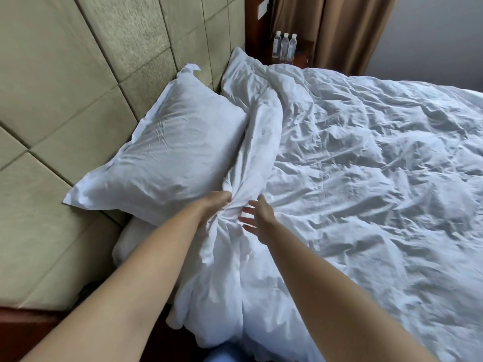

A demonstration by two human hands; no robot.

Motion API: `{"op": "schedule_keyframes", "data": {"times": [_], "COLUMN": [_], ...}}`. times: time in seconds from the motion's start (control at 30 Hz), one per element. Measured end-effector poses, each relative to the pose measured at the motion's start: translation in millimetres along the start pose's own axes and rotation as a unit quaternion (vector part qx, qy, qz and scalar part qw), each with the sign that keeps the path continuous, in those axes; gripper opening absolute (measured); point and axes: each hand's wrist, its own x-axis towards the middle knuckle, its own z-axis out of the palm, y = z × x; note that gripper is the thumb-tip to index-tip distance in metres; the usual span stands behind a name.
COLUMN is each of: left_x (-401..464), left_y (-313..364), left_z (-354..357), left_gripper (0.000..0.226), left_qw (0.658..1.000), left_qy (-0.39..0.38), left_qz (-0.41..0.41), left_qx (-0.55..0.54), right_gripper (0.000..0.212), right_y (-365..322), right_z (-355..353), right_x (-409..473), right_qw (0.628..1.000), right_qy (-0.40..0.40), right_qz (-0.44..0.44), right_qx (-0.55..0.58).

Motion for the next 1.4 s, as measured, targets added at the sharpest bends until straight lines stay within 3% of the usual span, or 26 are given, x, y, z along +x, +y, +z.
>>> {"op": "schedule_keyframes", "data": {"times": [0.07,0.1,0.17,0.2,0.33,0.43,0.5,0.6,0.67,0.73,0.8,0.87,0.93,1.0,1.1,1.2,1.27,1.3,1.4], "left_x": [9,15,28,37,52,43,36,21,18,22,45,72,97,111,128,139,143,143,133], "left_y": [-4,-7,-11,-12,5,32,53,86,101,106,87,45,-12,-58,-87,-86,-90,-93,-97], "left_z": [-22,-31,-47,-53,-67,-86,-121,-187,-221,-243,-264,-279,-288,-287,-273,-263,-257,-255,-256], "left_gripper": [0.053,0.053,0.027,0.018,0.022,0.026,0.028,0.029,0.037,0.039,0.024,0.009,0.031,0.032,0.027,0.012,0.023,0.030,0.029], "left_qw": [0.994,0.979,0.931,0.920,0.905,0.887,0.912,0.947,0.961,0.960,0.947,0.925,0.904,0.901,0.920,0.953,0.956,0.950,0.933], "left_qy": [-0.044,-0.038,-0.023,-0.027,-0.150,-0.196,-0.180,-0.105,-0.074,-0.066,-0.046,0.005,0.097,0.151,0.151,0.119,0.068,0.059,0.072], "left_qz": [-0.019,-0.020,-0.011,-0.005,0.034,0.052,0.046,0.045,0.047,0.032,0.000,-0.028,-0.060,-0.087,-0.079,-0.023,0.010,0.023,0.008], "left_qx": [0.095,0.198,0.364,0.391,0.396,0.414,0.367,0.299,0.264,0.270,0.319,0.380,0.413,0.398,0.353,0.276,0.285,0.307,0.352], "right_gripper": [0.056,0.056,0.055,0.056,0.071,0.041,0.028,0.031,0.027,0.005,0.002,0.004,0.019,0.034,0.035,0.017,0.005,0.011,0.070], "right_y": [-10,-13,-18,-21,-35,-63,-100,-159,-183,-189,-180,-158,-131,-107,-86,-78,-73,-70,-63], "right_z": [18,25,39,47,74,99,125,173,198,213,225,235,242,244,244,249,257,259,259], "right_x": [16,27,43,50,73,78,69,55,51,57,76,96,114,127,139,153,160,162,158], "right_qw": [1.000,0.998,0.994,0.992,0.984,0.964,0.960,0.953,0.954,0.955,0.955,0.946,0.893,0.861,0.870,0.905,0.918,0.906,0.834], "right_qy": [0.009,0.019,0.033,0.032,0.059,0.163,0.170,0.163,0.140,0.106,0.055,-0.052,-0.130,-0.147,-0.145,-0.111,-0.073,-0.054,-0.041], "right_qz": [0.009,0.013,0.023,0.031,0.082,-0.002,-0.097,-0.210,-0.249,-0.259,-0.228,-0.110,0.010,0.064,0.057,0.017,-0.029,-0.063,-0.132], "right_qx": [-0.028,-0.051,-0.102,-0.122,-0.146,-0.210,-0.200,-0.147,-0.096,-0.098,-0.182,-0.302,-0.430,-0.483,-0.468,-0.411,-0.390,-0.414,-0.535]}}
